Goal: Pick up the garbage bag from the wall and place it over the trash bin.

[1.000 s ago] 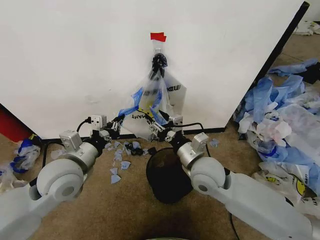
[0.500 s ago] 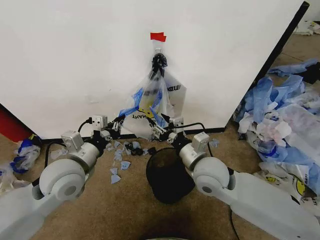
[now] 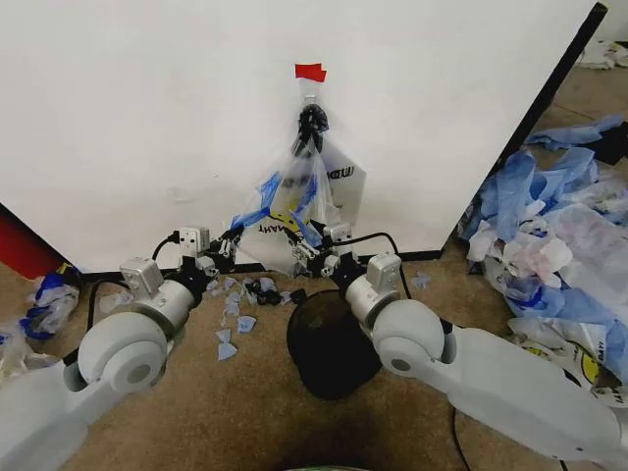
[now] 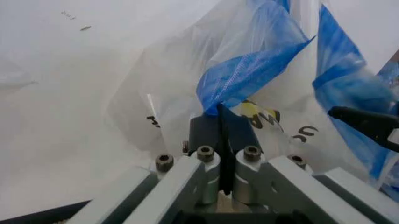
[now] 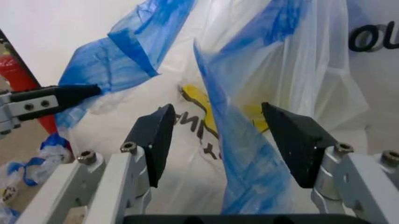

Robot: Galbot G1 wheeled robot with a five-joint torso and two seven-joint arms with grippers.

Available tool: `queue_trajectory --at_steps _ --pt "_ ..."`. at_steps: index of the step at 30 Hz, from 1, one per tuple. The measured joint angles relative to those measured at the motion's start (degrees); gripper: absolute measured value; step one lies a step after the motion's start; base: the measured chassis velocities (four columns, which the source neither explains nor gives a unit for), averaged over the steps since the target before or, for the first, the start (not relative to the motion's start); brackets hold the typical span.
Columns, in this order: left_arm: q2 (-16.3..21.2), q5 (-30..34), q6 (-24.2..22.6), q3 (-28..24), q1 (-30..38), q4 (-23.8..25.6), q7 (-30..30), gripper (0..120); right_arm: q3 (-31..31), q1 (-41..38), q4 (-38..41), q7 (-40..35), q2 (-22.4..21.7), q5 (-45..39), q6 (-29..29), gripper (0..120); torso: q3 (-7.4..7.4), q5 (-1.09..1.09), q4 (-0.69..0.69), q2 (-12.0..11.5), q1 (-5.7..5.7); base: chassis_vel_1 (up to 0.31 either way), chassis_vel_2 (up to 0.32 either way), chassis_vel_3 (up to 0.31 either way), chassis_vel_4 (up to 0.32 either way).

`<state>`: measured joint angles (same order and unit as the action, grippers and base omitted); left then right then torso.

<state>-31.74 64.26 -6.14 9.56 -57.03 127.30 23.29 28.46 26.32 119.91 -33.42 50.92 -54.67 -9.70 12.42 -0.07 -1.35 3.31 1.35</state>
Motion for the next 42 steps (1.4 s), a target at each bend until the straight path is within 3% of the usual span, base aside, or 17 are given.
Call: queue_trajectory --at_steps 5,12,19,25,36,42 --pt "-0.1 0.0 0.0 -0.2 0.2 0.0 0.0 0 0.1 -0.1 0.1 -0.3 -0.1 -0.1 -0.4 49 0.00 0.00 0.00 0.0 0.00 0.000 0.000 0.000 0.000" --pt "-0.3 -0.2 0.1 -0.3 0.0 -0.1 -0.1 0 0.6 -0.8 0.1 -0.5 0.0 -0.5 -0.5 22 0.00 0.00 0.00 0.0 0.00 0.000 0.000 0.000 0.000" --pt "-0.3 -0.4 0.2 -0.3 -0.2 -0.1 -0.1 0 1.1 -1.7 0.0 -0.5 0.0 -0.5 -0.5 18 0.00 0.00 0.00 0.0 0.00 0.000 0.000 0.000 0.000" --pt "-0.3 -0.4 0.2 -0.3 -0.4 -0.1 -0.1 0 1.1 -2.1 0.1 -1.2 -0.4 -0.6 -1.0 0 0.00 0.00 0.00 0.0 0.00 0.000 0.000 0.000 0.000" --pt "-0.2 -0.4 0.2 -0.3 -0.7 0.0 0.0 0 -0.2 -0.1 0.9 -2.1 -1.3 -0.5 -1.5 0 0.00 0.00 0.00 0.0 0.00 0.000 0.000 0.000 0.000" --pt "-0.1 -0.4 0.2 -0.2 -0.8 -0.2 0.1 0 -5.3 3.6 4.1 -0.1 -2.1 -1.6 1.5 0 0.00 -0.01 0.00 0.0 0.00 0.000 0.000 0.000 0.000"
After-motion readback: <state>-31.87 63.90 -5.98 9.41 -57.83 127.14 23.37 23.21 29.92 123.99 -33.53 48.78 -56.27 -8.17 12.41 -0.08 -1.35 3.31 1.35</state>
